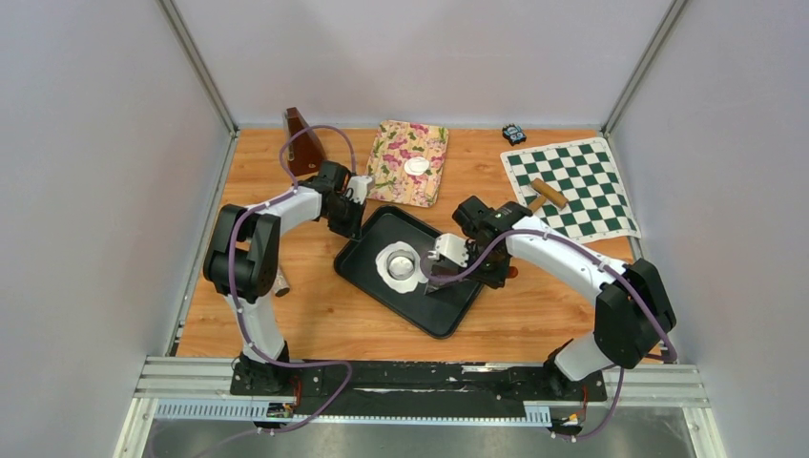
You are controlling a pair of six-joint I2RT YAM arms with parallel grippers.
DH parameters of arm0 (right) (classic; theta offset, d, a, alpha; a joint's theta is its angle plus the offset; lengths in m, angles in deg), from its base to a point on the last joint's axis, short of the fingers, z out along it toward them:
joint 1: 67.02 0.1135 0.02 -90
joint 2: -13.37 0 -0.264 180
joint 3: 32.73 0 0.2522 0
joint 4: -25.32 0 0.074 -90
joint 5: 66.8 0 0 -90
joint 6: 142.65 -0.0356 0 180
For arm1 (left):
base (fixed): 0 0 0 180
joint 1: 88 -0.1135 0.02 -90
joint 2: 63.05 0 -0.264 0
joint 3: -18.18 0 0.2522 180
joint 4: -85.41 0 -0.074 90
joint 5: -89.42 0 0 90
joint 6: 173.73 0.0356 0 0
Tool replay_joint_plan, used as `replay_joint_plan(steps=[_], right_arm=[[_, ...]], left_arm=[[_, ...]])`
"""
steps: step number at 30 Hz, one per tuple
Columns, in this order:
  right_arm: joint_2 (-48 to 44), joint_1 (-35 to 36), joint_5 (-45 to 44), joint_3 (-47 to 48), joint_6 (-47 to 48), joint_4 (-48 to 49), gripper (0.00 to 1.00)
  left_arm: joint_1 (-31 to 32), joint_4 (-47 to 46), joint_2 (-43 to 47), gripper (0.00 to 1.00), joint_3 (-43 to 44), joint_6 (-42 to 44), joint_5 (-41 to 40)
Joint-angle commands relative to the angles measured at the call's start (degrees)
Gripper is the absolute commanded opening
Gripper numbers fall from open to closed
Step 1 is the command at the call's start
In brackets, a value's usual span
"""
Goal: Roll out the dumpling wrappers from the dough
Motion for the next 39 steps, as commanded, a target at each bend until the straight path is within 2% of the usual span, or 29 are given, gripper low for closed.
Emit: replay_joint_plan(steps=[1, 21, 34, 39], right_arm=[[-0.7, 1.2, 0.0, -1.2, -1.6, 2.8, 0.0], [-0.1, 1.6, 0.2, -5.2, -5.2, 12.7, 0.0], [-5.1, -0.3, 0.6, -9.5, -11.2, 19.9, 0.0], [-7.6, -1.8, -2.6, -11.0, -12.2, 23.3, 0.0]], left_arm=[[2.1, 0.6, -2.4, 0.01, 0.5, -0.2, -3.9], [3.1, 1.8, -3.2, 0.0, 1.3, -0.7, -6.1], [3.2, 2.2, -3.8, 0.0, 1.6, -0.7, -6.7], [3.2, 2.2, -3.6, 0.0, 1.6, -0.6, -7.0]])
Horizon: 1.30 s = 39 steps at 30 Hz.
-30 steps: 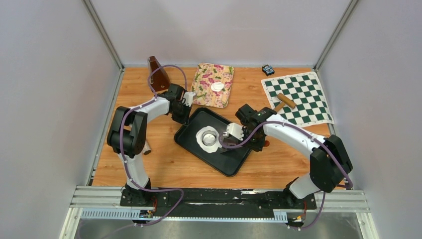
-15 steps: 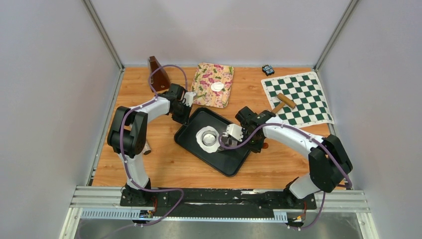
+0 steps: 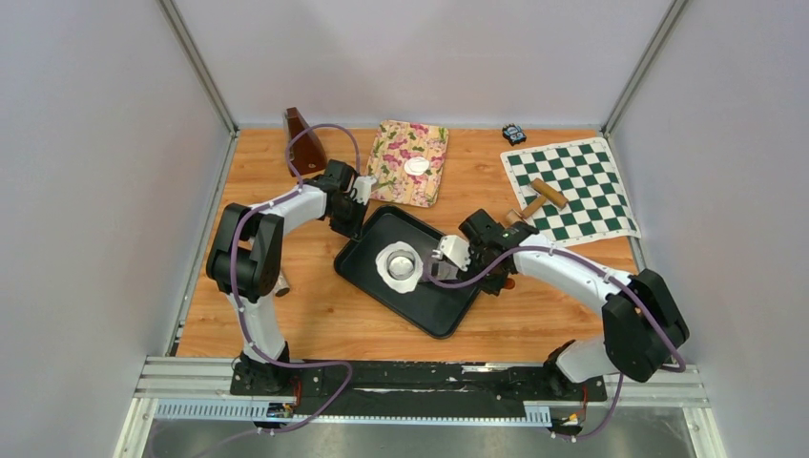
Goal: Roll out the dumpling wrappers from the dough
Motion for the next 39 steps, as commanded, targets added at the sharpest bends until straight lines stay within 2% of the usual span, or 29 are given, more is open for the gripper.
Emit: replay_joint_plan(steps=[1, 12, 18, 28, 39], right_arm=[[-3.7, -2.3, -4.0, 0.2, -4.1, 9.1, 0.0], [-4.7, -4.1, -6.4, 0.6, -2.3, 9.3, 0.0], [-3.7, -2.4, -11.6, 1.1, -0.2, 9.3, 0.0], [0.0, 1.2, -12.9, 2.4, -0.3, 9.4, 0.0], [0.2, 2.1, -14.3, 4.2, 0.0, 8.5, 0.0]], left_arm=[[1.1, -0.2, -2.9, 0.0, -0.2, -0.5, -2.3], [1.1, 0.0, -3.0, 0.0, -0.1, -0.4, -2.9], [1.1, 0.1, -3.3, 0.0, 0.2, -0.4, -3.3], [1.1, 0.4, -3.3, 0.0, 0.3, -0.5, -3.6], [1.1, 0.4, -3.2, 0.0, 0.3, -0.5, -3.5]])
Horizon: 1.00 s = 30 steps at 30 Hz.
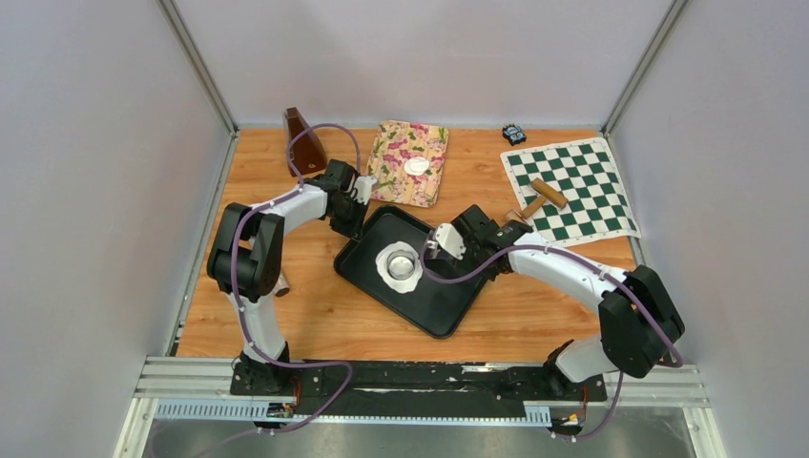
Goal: Roll out the dumpling wrappers from the dough
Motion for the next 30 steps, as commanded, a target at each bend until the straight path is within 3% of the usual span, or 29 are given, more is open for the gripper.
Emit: replay_joint_plan(steps=[1, 30], right_arm=[[-1.0, 0.4, -2.2, 3.3, 0.4, 1.1, 0.0], [2.7, 4.1, -5.8, 2.3, 3.0, -1.6, 0.0]], left_arm=[[0.9, -0.2, -3.0, 0.0, -0.1, -0.4, -2.9], [0.9, 0.2, -2.8, 0.0, 0.2, -0.5, -3.5]])
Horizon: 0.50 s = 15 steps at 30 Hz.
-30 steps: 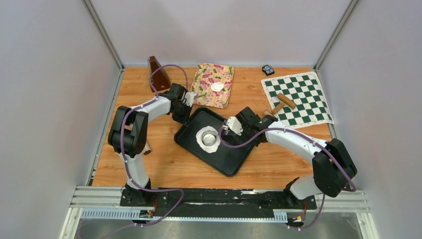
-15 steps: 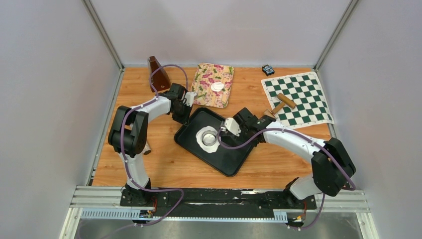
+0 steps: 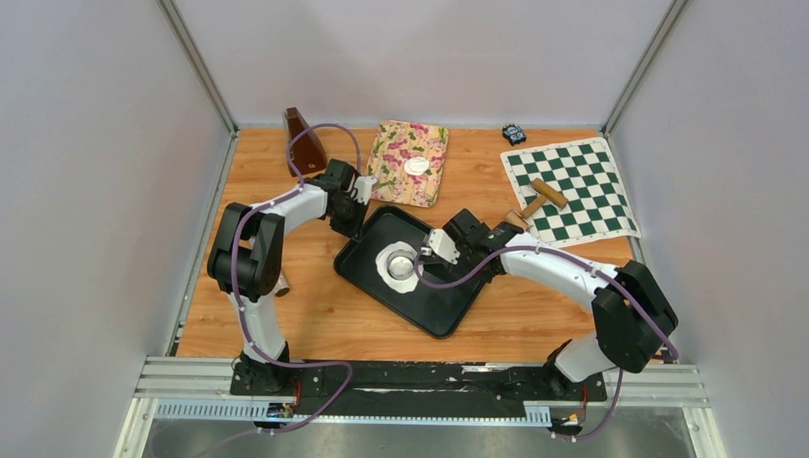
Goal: Roll out the dumpling wrappers from the dough
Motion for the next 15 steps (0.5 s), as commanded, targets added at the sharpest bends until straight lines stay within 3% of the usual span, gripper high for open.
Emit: replay_joint_plan(steps=[1, 15], right_arm=[[0.8, 2.0, -5.4, 0.8, 3.1, -1.1, 0.0], [3.7, 8.7, -19.8, -3.1, 10.7, -4.3, 0.0]], left_arm=[[0.9, -0.1, -2.7, 0.0, 0.0, -0.4, -3.6], [0.9, 0.1, -2.4, 0.0, 0.4, -0.1, -5.2]])
